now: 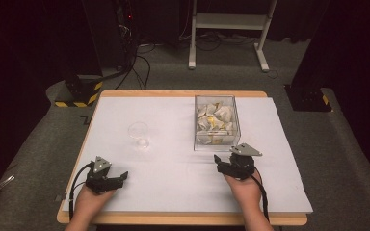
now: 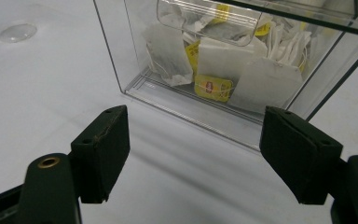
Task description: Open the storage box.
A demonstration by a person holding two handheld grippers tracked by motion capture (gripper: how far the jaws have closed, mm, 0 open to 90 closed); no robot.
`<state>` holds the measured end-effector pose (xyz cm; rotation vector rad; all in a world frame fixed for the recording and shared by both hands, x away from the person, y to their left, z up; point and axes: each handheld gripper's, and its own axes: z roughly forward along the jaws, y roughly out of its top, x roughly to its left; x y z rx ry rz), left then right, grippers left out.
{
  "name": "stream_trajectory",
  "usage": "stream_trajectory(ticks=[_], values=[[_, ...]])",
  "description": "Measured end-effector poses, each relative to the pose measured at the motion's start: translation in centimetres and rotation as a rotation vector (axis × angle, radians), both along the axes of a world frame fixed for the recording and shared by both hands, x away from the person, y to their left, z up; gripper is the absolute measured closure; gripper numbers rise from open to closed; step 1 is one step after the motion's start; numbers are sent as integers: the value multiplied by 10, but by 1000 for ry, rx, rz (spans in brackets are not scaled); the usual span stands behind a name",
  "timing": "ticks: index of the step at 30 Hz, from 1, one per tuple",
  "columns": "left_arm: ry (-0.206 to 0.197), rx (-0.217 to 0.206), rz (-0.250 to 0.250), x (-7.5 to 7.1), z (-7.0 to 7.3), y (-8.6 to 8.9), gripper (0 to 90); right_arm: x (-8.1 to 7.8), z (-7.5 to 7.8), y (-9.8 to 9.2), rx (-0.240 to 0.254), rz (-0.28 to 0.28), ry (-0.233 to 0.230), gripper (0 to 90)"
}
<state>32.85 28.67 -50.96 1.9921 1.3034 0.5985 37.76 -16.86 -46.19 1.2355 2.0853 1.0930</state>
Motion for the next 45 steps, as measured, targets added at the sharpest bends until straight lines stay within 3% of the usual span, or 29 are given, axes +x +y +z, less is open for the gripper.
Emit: stream_trajectory(ticks=[11, 21, 30, 45], values=[[0, 0, 1, 0, 0, 0, 194, 8, 2, -2, 10, 5, 5, 249], [2, -2, 0, 0, 0, 0, 194, 15, 7, 2, -16, 0, -4, 271], [1, -1, 1, 0, 0, 0, 195, 26, 9, 6, 15, -14, 4, 251], [-2, 0, 2, 0, 0, 0, 197, 36, 15, 15, 25, -29, -19, 338]])
